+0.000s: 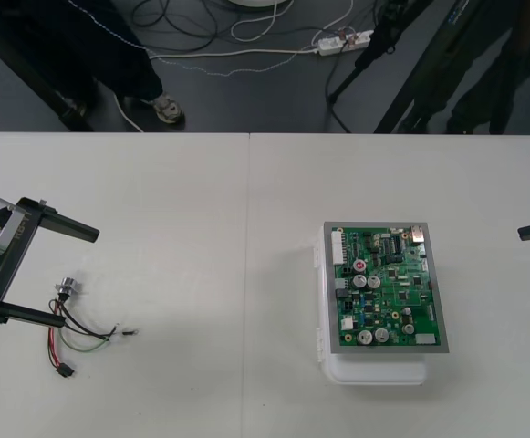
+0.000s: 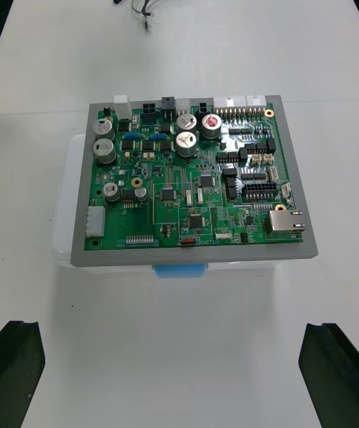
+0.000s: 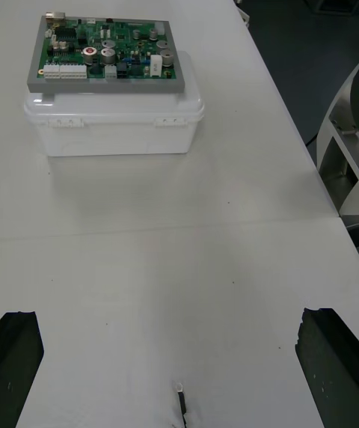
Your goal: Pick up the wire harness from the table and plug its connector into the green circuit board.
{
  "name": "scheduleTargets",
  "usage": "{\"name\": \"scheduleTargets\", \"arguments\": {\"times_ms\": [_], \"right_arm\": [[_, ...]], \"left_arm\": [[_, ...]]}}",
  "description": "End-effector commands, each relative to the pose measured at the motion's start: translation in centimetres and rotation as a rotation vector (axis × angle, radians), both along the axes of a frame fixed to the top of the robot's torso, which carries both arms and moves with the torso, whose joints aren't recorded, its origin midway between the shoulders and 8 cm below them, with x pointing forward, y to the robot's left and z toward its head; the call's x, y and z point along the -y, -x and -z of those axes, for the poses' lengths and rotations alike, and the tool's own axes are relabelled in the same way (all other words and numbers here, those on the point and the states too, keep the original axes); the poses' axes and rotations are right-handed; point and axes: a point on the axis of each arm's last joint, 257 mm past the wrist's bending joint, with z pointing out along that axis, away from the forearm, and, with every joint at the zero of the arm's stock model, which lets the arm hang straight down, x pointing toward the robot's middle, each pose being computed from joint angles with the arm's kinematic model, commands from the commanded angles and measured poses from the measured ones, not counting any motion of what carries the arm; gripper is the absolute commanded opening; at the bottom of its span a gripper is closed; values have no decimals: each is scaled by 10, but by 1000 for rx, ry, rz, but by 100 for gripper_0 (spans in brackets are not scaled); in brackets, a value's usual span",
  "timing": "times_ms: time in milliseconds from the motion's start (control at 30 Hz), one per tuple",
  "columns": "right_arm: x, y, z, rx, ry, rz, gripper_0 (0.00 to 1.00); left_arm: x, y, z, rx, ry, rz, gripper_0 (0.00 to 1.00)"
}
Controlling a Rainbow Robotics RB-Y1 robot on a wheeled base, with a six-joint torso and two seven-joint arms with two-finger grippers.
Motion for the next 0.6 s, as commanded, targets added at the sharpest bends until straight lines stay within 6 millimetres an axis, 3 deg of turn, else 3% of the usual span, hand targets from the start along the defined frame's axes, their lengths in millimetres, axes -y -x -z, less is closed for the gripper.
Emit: {"name": "scheduleTargets", "arguments": {"times_ms": [33,600], "right_arm": [[3,7,5,-55,23,15,100],[3,7,5,-55,23,15,100]], "left_arm": [[-1,-3,-5,-19,8,-39,100],[-1,-3,-5,-19,8,-39,100]]}}
